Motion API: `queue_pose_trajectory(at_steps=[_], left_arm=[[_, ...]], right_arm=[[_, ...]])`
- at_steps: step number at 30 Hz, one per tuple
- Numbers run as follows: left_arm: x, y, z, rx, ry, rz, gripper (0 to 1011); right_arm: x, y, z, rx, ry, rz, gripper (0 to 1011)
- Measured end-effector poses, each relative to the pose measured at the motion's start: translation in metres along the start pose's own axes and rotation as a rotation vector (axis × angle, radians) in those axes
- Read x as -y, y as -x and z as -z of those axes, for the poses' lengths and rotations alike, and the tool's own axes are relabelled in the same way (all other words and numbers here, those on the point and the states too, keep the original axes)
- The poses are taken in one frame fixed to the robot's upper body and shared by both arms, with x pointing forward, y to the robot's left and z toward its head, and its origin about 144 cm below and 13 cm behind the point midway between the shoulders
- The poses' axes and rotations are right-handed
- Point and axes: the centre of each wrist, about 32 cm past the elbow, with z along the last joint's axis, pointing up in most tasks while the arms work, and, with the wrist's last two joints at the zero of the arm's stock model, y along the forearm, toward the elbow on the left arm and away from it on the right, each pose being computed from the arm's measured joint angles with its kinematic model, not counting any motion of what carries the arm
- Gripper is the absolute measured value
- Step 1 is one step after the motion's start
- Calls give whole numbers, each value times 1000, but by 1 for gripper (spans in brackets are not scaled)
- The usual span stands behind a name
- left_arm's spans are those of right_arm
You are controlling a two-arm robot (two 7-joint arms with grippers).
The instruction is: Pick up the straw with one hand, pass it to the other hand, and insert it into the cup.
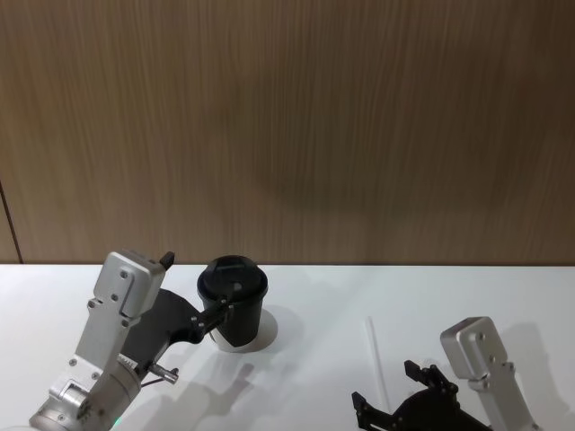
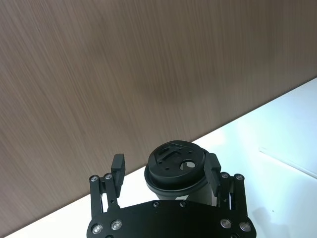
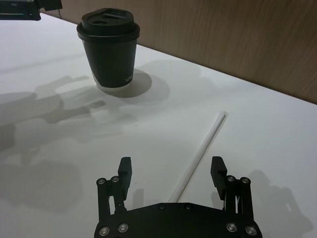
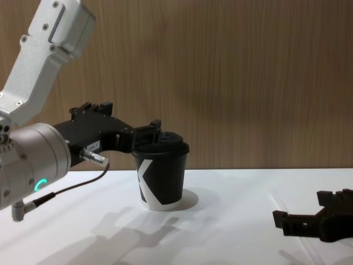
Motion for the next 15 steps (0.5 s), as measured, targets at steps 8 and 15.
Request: queue_pose_trajectory(at_steps=[8, 15], left_arm=[[0, 0, 0, 0, 0, 0, 1003], [0, 0, 0, 0, 0, 0, 1003]], right_arm=[[-2, 0, 0, 7, 18, 1, 1001], [-3, 1, 2, 21, 33, -6, 1001]])
